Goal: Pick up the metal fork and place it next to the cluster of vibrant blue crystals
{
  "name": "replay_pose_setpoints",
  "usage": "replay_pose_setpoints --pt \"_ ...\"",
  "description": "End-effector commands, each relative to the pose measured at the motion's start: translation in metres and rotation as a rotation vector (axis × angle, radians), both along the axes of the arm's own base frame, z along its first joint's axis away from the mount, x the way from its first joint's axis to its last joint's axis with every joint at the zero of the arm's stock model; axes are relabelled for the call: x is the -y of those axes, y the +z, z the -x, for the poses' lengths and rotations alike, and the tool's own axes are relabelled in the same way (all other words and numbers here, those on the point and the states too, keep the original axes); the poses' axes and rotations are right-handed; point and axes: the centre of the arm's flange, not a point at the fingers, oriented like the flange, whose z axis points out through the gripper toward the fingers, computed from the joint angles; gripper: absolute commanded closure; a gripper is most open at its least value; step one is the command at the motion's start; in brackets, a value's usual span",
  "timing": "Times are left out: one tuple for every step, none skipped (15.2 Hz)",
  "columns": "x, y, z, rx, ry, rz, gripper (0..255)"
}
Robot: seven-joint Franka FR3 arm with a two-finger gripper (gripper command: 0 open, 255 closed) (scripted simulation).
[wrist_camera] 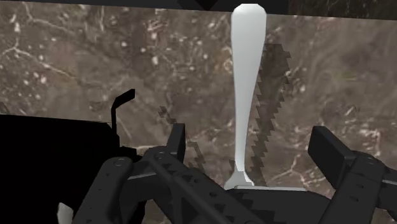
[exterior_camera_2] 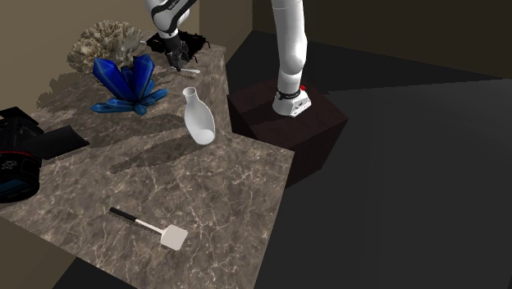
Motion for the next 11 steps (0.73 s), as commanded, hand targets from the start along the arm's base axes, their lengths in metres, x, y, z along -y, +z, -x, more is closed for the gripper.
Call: replay_pose_setpoints --pt "0.002 0.02 -0.001 0.0 0.0 0.0 0" --pt "0.004 0.034 -0.003 0.0 0.0 0.0 0" --pt "0.005 0.044 -0.003 0.0 0.0 0.0 0" --pt "0.005 0.044 -0.003 0.0 0.0 0.0 0" --pt "0.005 0.044 -0.003 0.0 0.0 0.0 0" --pt "0.005 0.044 -0.003 0.0 0.0 0.0 0" --pt "0.005 0.044 -0.003 0.0 0.0 0.0 0" --pt "0.005 0.044 -0.003 0.0 0.0 0.0 0" --pt "0.005 0.044 -0.003 0.0 0.0 0.0 0" --pt "0.005 0.044 -0.003 0.0 0.0 0.0 0" --pt "0.005 0.044 -0.003 0.0 0.0 0.0 0"
